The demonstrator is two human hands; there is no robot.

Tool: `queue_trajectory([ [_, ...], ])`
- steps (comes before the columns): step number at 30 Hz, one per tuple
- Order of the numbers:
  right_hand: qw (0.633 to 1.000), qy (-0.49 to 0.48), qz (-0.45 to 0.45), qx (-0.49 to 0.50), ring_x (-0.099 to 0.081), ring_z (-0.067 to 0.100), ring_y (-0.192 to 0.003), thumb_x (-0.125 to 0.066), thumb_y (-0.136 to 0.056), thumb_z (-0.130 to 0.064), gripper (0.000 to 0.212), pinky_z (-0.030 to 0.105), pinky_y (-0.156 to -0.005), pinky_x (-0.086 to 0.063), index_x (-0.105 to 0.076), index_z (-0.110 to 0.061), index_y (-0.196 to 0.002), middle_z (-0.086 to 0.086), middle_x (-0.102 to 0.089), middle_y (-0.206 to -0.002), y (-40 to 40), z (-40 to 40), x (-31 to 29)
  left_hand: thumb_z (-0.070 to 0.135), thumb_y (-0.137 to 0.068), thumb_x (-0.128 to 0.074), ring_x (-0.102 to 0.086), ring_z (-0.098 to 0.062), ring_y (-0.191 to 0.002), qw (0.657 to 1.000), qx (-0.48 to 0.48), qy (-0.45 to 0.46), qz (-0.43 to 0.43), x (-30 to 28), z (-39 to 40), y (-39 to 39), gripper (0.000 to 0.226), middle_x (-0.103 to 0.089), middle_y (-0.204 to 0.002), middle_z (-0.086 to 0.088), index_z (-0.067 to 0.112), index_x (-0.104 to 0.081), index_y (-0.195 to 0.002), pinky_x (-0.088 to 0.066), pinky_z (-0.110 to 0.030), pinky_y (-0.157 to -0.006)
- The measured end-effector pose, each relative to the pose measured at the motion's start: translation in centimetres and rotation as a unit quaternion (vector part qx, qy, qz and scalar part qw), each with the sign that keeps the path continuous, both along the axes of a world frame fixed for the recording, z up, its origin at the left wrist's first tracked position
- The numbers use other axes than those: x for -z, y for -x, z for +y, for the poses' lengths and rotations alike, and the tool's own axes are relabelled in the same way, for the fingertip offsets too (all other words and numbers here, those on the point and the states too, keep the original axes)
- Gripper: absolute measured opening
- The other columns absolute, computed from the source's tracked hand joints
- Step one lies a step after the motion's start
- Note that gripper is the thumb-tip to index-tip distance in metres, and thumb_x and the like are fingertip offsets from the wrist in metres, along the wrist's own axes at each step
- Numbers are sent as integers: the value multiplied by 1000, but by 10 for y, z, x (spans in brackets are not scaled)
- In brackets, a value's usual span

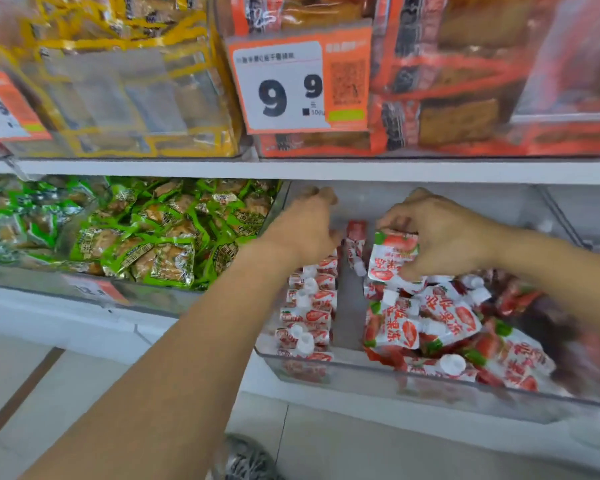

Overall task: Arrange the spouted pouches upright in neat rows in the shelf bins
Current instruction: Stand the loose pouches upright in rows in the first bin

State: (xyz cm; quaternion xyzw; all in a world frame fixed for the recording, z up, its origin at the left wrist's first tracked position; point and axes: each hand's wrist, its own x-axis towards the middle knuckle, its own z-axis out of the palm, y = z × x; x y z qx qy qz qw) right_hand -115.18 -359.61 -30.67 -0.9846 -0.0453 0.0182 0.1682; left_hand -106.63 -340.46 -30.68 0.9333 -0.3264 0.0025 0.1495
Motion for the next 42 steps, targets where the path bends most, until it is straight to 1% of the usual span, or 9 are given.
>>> queue_trajectory([
  [5,996,-72,-39,20,-51,8,-64,-84,-57,-23,51,31,-58,-44,-50,-24,-96,-7,-56,-75,-3,-3,0,37,-90,-63,-55,-30,-117,983,-2,-165,81,19,-20,-20,56,-54,-134,-12,7,-46,-135,-47,-30,-89],
  [9,995,-88,-18,34,-64,16,-93,-75,-76,-30,28,34,-86,-52,-63,-26,-101,-8,-68,-98,-30,-12,3,41,-93,-58,-55,-29,-119,981,22,-182,65,24,-12,-19,46,-58,-132,-10,10,-58,-127,-47,-35,-97],
  [12,995,-84,4,56,-58,20,-117,-64,-90,-35,43,31,-97,-45,-57,-20,-130,-3,-62,-122,-56,-7,15,36,-94,-57,-55,-29,-118,984,27,-168,57,15,-8,-7,40,-60,-128,-10,9,-61,-123,-46,-30,-93],
  [16,989,-114,-94,5,-57,22,-114,-63,-90,-14,24,22,-99,-37,-70,-14,-114,6,-66,-119,-70,20,38,37,-92,-59,-60,-26,-109,989,25,-118,84,9,5,18,34,-66,-117,-8,14,-60,-117,-44,-26,-83],
  [23,995,10,7,-102,-40,22,-133,-73,-82,-29,74,33,-111,-34,-37,-24,-147,5,-44,-144,-71,29,41,40,-90,-59,-47,-25,-125,995,-21,-50,86,28,43,82,73,-40,-140,-5,20,-21,-149,-39,-32,-100],
  [28,995,-27,9,-93,-59,22,-116,-61,-93,-41,38,35,-98,-45,-56,-27,-128,0,-65,-125,-90,31,30,32,-92,-58,-46,-20,-124,994,-41,65,71,42,53,96,73,-44,-140,-1,22,-18,-151,-37,-26,-96],
  [32,992,61,13,-114,-59,29,-110,-55,-98,-35,49,28,-79,-37,-39,-24,-143,11,-65,-118,-103,41,22,34,-92,-56,-36,-16,-133,993,-39,83,78,45,59,107,77,-31,-148,3,23,-10,-153,-32,-25,-104],
  [37,989,113,9,-100,-38,15,-59,-54,-98,-15,32,36,-53,-25,-47,-13,-128,4,-43,-69,-112,49,24,32,-92,-57,-33,-13,-134,991,-39,102,80,47,63,108,78,-29,-147,5,24,-9,-153,-29,-21,-105],
  [42,992,73,55,-86,-58,28,-100,-58,-94,-14,23,29,-75,-41,-55,-13,-116,5,-60,-110,-122,39,22,31,-94,-56,-30,-13,-136,990,-42,107,85,47,63,108,75,-27,-149,5,23,-10,-153,-27,-20,-107],
])
